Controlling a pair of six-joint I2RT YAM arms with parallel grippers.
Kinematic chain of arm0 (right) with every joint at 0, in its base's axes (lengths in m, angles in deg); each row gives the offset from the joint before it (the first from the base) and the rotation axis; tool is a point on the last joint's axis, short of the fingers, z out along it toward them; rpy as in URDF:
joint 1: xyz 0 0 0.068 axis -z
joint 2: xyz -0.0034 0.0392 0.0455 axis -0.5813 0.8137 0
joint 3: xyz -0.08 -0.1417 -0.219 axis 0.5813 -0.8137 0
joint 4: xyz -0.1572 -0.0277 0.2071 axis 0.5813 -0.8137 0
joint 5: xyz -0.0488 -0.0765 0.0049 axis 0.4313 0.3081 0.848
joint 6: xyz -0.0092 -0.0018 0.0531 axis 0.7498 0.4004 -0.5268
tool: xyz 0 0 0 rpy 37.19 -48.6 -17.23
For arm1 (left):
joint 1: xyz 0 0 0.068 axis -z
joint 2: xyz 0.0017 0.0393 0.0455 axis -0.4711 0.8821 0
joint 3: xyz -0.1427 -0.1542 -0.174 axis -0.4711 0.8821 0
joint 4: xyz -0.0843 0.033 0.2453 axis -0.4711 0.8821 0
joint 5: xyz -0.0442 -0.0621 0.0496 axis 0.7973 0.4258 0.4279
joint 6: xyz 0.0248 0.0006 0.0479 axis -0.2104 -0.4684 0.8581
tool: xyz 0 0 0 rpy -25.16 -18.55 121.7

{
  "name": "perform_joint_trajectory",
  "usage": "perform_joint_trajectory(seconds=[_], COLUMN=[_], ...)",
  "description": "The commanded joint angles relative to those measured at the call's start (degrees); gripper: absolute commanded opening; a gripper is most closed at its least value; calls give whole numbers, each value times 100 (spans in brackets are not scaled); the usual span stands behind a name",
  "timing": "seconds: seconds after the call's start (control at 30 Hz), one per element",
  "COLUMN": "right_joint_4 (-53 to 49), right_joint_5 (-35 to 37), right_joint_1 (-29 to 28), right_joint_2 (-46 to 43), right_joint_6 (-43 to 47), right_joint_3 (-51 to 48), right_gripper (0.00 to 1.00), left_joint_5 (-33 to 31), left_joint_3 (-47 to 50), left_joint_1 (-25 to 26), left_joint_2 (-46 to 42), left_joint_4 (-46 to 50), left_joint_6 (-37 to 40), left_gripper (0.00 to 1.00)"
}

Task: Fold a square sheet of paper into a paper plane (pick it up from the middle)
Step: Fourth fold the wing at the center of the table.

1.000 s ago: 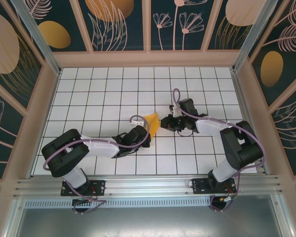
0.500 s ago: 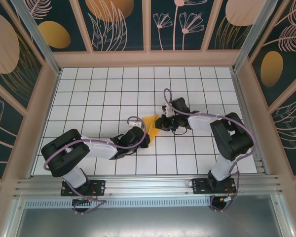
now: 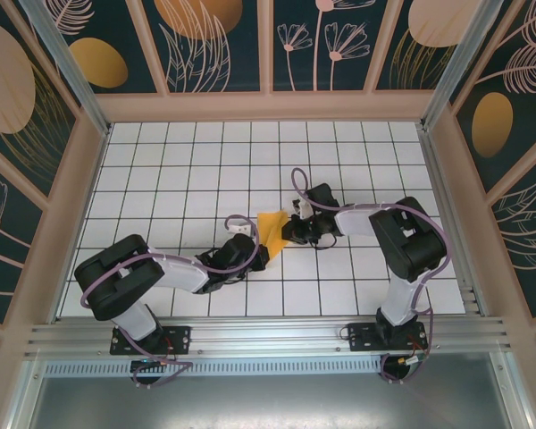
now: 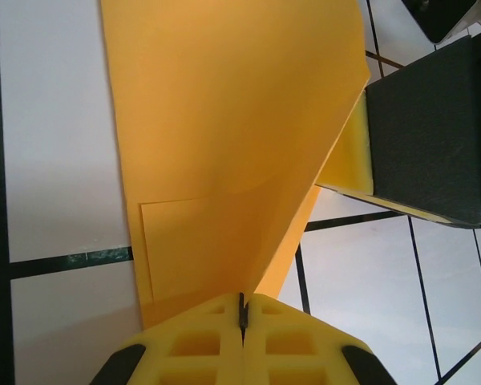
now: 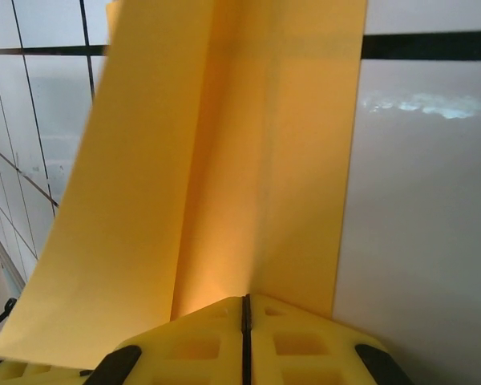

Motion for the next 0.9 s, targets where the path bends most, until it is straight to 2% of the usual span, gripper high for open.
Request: perform_joint_trajectory(seconds=[0.0,0.3,0.87], right_joint_4=[-22,-113,-229], right_joint_5=[243,346,342], right_joint_1=[-41,-37,-50], right_joint_2=[76,112,129], right_joint_6=[167,238,292], right_joint_3=[-154,-155,2], right_gripper=[11,11,10], left_joint_5=[96,388,365], left_joint_3=[210,342,551], left_joint_1=[-63,-219,-423], left_joint_2=[3,36,96], left_joint_4=[-474,-716,-754], left_joint_6=[-224,-220,-501], left_gripper=[0,1,0])
